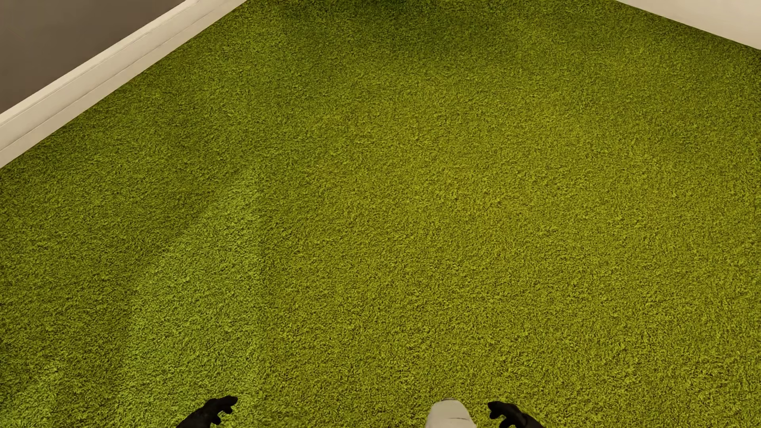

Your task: Rest on the chair

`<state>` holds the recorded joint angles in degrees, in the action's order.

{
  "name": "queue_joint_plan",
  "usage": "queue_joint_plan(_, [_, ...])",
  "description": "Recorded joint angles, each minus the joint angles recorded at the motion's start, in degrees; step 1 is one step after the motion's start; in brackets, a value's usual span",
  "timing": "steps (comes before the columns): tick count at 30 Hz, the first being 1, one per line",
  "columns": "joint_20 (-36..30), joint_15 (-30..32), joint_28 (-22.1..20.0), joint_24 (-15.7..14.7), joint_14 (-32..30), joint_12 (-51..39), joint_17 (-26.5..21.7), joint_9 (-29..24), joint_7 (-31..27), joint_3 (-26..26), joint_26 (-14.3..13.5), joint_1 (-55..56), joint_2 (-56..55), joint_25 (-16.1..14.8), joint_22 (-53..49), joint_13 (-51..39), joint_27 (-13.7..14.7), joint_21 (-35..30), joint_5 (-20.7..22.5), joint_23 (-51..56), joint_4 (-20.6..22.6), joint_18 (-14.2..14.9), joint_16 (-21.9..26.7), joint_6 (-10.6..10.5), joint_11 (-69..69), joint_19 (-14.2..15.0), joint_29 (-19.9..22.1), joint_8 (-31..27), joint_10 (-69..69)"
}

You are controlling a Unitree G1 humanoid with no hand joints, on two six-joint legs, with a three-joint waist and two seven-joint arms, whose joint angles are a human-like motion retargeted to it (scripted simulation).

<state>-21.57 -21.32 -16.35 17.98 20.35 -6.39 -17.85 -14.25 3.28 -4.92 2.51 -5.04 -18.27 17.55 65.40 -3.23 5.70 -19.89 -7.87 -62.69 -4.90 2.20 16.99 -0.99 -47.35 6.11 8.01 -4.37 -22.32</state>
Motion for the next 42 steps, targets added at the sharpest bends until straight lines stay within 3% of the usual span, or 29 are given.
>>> queue_joint_plan(2, [-3.9, 5.5, -1.5, 0.1, -1.0, -3.7, 1.3, 0.2, 1.7, -1.9, -0.5, -7.8, -3.4, -3.9, -3.2, 1.5, 0.8, 2.4, 0.2, -2.1, 0.2, -0.3, -0.2, -0.7, 7.5, 2.1, -0.1, 0.6, 7.9])
queue_joint_plan(3, [-4.9, 8.2, -1.3, 0.6, -1.8, -5.9, 1.6, 0.7, 2.3, -2.6, -1.0, -12.5, -5.5, -3.4, -4.9, 2.3, 0.6, 3.3, 0.6, -3.4, 0.6, 0.0, -0.2, -0.7, 11.9, 2.3, -1.0, 0.7, 13.2])
queue_joint_plan(6, [-8.2, 11.1, -2.3, 0.9, -1.7, -11.6, 2.4, 2.3, 3.6, -4.0, -1.9, -20.9, -8.5, -3.2, -9.4, 6.0, 0.9, 7.3, 4.0, -3.8, 0.9, 1.0, -1.0, -1.0, 25.0, -4.8, -2.5, 0.8, 19.0])
queue_joint_plan(8, [-9.2, 12.3, -4.1, 0.5, -3.9, -12.4, 3.2, 3.6, 4.6, -4.9, -1.4, -24.2, -7.3, -3.3, -10.4, 8.6, 0.1, 8.3, 3.8, -3.7, -0.6, 4.6, -1.5, -0.8, 26.2, -4.5, -1.3, 1.5, 18.1])
queue_joint_plan(11, [-6.3, 12.0, -4.6, -1.1, -9.9, -8.0, 1.8, 4.0, 1.8, -3.9, -0.3, -19.5, -4.1, -3.2, -9.4, 9.7, 0.8, 6.2, 6.2, -4.7, -3.4, 7.9, -1.8, -2.9, 19.3, -3.9, -2.3, 0.6, -3.5])
queue_joint_plan(13, [-4.8, 9.0, -2.3, -2.7, -28.2, -3.7, 0.3, 2.8, -1.0, -1.3, -1.3, -9.3, 5.1, -3.4, -7.0, 7.5, 2.1, 6.6, 9.6, -4.5, -4.1, 12.0, -1.0, -3.0, 22.1, -11.5, -3.1, 1.1, -26.5])
queue_joint_plan(15, [-2.7, 5.9, -1.1, -3.4, -18.6, 1.3, -2.4, 1.0, -1.9, 1.6, 0.5, 1.0, 15.4, -2.8, -3.2, 4.3, 1.4, 5.4, 9.4, -3.5, -3.2, 8.8, -1.5, -1.9, 26.5, -13.3, -4.9, 2.6, -44.4])
queue_joint_plan(17, [1.5, 2.1, -0.6, -5.0, -11.2, 5.5, -4.7, 0.6, -3.7, 4.7, 1.5, 12.3, 25.1, -3.0, 2.1, 0.3, -0.2, 1.2, 8.3, -3.7, -1.3, 9.6, -2.1, 0.0, 31.4, -13.0, -5.2, 4.5, -50.0])
queue_joint_plan(19, [4.0, -0.8, -1.2, -5.3, -9.9, 10.7, -6.3, 0.6, -6.3, 7.5, 1.3, 21.5, 34.4, -5.0, 4.0, -3.5, 0.1, -2.1, 7.1, -2.6, 0.1, 11.8, -2.0, 1.1, 36.5, -11.6, -3.3, 5.8, -41.3])
queue_joint_plan(20, [6.9, -2.0, 2.8, -4.8, -9.9, 11.9, -7.6, 0.3, -7.3, 8.6, 2.7, 24.8, 38.9, -4.7, 3.0, -5.6, 0.7, -2.0, 7.3, -0.9, 0.3, 11.9, -2.1, 0.9, 39.9, -11.2, -5.5, 6.8, -31.7])
queue_joint_plan(21, [7.1, -2.5, -0.3, -5.8, -13.1, 14.8, -7.9, 1.1, -7.6, 9.2, 0.1, 25.1, 43.6, -4.9, 2.9, -6.8, 1.1, -2.9, 6.8, -0.3, 0.9, 11.3, -1.9, 1.1, 43.3, -9.7, -4.0, 7.7, -17.5])
queue_joint_plan(22, [9.3, -4.1, 1.8, -5.7, -15.3, 15.9, -7.9, 1.6, -6.3, 9.4, 0.4, 23.8, 46.0, -5.0, 3.3, -8.3, 1.8, -3.6, 6.0, 0.9, 1.7, 8.9, -1.6, 1.7, 43.5, -8.1, -3.9, 8.5, -0.4])
queue_joint_plan(23, [10.6, -6.6, 0.6, -6.1, -18.8, 17.6, -8.2, 3.1, -4.6, 9.6, 0.3, 23.0, 47.2, -4.1, 3.6, -8.8, 2.5, -4.1, 5.6, 1.8, 1.3, 7.2, -1.6, 1.6, 41.5, -6.9, -3.6, 10.0, 13.3])
queue_joint_plan(24, [11.1, -7.9, 0.1, -7.7, -21.3, 19.7, -7.7, 4.5, -3.6, 9.5, -0.2, 22.2, 49.1, -4.4, 3.2, -8.5, 2.5, -4.9, 5.3, 3.3, 0.4, 8.3, -1.0, 1.9, 40.6, -5.3, -3.7, 10.7, 21.3])
queue_joint_plan(25, [12.8, -8.3, -0.2, -6.8, -19.4, 20.6, -7.7, 4.6, -4.7, 10.1, -0.5, 22.9, 51.0, -3.3, 3.2, -7.8, 3.6, -4.0, 4.4, 4.1, 0.0, 9.3, -1.0, 2.2, 37.9, -3.9, -4.6, 10.7, 16.8])
queue_joint_plan(26, [11.2, -7.8, 1.2, -7.4, -24.1, 20.6, -8.1, 4.4, -5.6, 10.8, -0.1, 23.7, 52.2, -1.8, 3.9, -7.0, 2.6, -3.3, 3.6, 4.2, 1.3, 9.8, -0.5, 2.4, 34.1, -3.0, -5.1, 10.5, 11.5])
queue_joint_plan(27, [11.4, -6.3, -0.1, -7.0, -27.5, 21.3, -6.7, 5.6, -5.2, 10.8, 1.2, 23.7, 52.8, -4.2, 5.3, -2.8, 2.0, -1.2, 1.1, 5.2, 2.6, 10.2, -0.5, 3.3, 27.7, -1.2, -3.6, 9.9, 5.4])
queue_joint_plan(28, [8.7, 0.0, 1.1, -6.4, -26.1, 20.0, -6.6, 5.8, -9.0, 10.7, 1.8, 22.1, 50.2, -2.4, 7.5, -0.6, 1.1, -0.5, 0.4, 3.4, 4.6, 7.9, -1.2, 3.0, 17.3, 1.0, -5.1, 8.3, 1.5])
queue_joint_plan(29, [8.7, 10.0, -0.5, -4.8, -23.9, 17.9, -6.1, 5.2, -8.5, 9.8, 2.0, 17.5, 44.1, -2.6, 7.9, 2.0, 0.6, -0.4, -1.2, 2.4, 5.5, 4.0, -2.4, 2.5, 3.2, 3.0, -3.6, 6.5, 1.7])
queue_joint_plan(30, [9.7, 22.2, -0.3, -2.2, -23.4, 16.0, -5.8, 5.0, -4.9, 8.3, 3.3, 13.2, 35.5, -1.4, 7.5, 4.0, -1.5, -0.8, -1.5, 2.1, 5.3, 2.8, -2.3, 2.4, -10.3, 2.8, -3.6, 6.3, 2.4])
queue_joint_plan(31, [8.9, 15.9, -1.3, -1.7, -19.3, 14.0, -4.9, 4.1, -4.4, 6.3, 1.5, 9.2, 27.3, 0.6, 5.0, 4.4, -1.9, -0.8, -1.7, 1.2, 5.5, 0.0, -2.0, 2.9, -22.3, 0.5, -4.3, 5.8, 3.9])
queue_joint_plan(32, [6.0, 10.0, -1.3, -1.2, -17.2, 10.9, -4.7, 3.4, -3.9, 4.1, 1.2, 5.9, 20.2, 1.7, 3.5, 5.3, -1.8, -0.4, -1.1, 1.3, 4.8, 1.7, -1.7, 1.4, -29.1, 0.4, -4.8, 4.6, 4.4])
queue_joint_plan(34, [0.7, 6.1, -0.2, -0.9, -13.0, 4.1, -3.3, 2.4, -2.7, 0.6, 1.4, -3.5, 7.5, 3.7, 0.3, 7.9, -2.1, 2.0, -0.9, 1.1, 3.7, -0.2, -1.2, -0.2, -31.1, 3.3, -6.1, 2.6, 9.2])
queue_joint_plan(36, [-2.2, 4.5, 0.1, 0.6, -10.9, -2.8, -0.9, 2.0, 0.2, -2.0, -1.2, -12.2, -2.3, 3.5, -4.2, 9.7, -0.8, 3.9, -1.0, 0.3, 2.5, 1.6, 1.0, -0.2, -18.3, 5.5, -6.8, 0.6, 14.4])
queue_joint_plan(37, [-3.6, 6.5, 0.2, 0.9, -9.1, -6.0, -0.2, 2.4, 0.9, -2.6, -1.5, -15.8, -4.0, 3.7, -6.1, 10.9, -0.4, 5.0, -1.2, 0.1, 2.3, 2.0, 1.5, -0.3, -5.2, 4.6, -7.2, 0.4, 15.5])
queue_joint_plan(38, [-5.5, 9.2, -0.9, 0.3, -7.4, -8.2, 1.2, 3.0, 0.3, -3.1, -2.4, -19.1, -3.4, 3.1, -7.1, 12.0, 0.4, 5.9, -0.2, -0.9, 0.7, 4.5, 1.7, 0.0, 10.6, 2.8, -7.5, 1.4, 15.6])
queue_joint_plan(40, [-7.1, 11.1, -3.0, 0.6, -6.8, -12.0, 2.0, 3.4, 2.5, -3.0, -1.9, -26.4, 0.4, 2.7, -9.6, 13.2, -0.1, 7.2, 2.2, -1.8, 1.7, 5.9, 1.5, 0.9, 36.9, -6.8, -4.6, 5.5, 18.2])
queue_joint_plan(41, [-9.8, 10.1, -3.3, -1.5, -9.6, -12.0, 2.3, 5.5, 1.4, -3.4, -1.5, -25.8, -0.4, -0.2, -10.6, 14.6, -0.6, 7.3, 1.9, -2.1, 0.6, 4.6, 1.5, 1.0, 35.8, -6.8, -3.7, 3.4, 15.9])
queue_joint_plan(42, [-8.7, 15.6, -4.1, -0.6, -8.2, -12.2, 1.5, 5.6, 0.8, -3.5, -0.8, -24.9, -0.2, 0.6, -9.8, 13.8, -0.5, 7.5, 3.5, -3.5, -0.6, 4.8, 0.0, -0.5, 32.3, -6.3, -3.8, 2.7, 7.3])
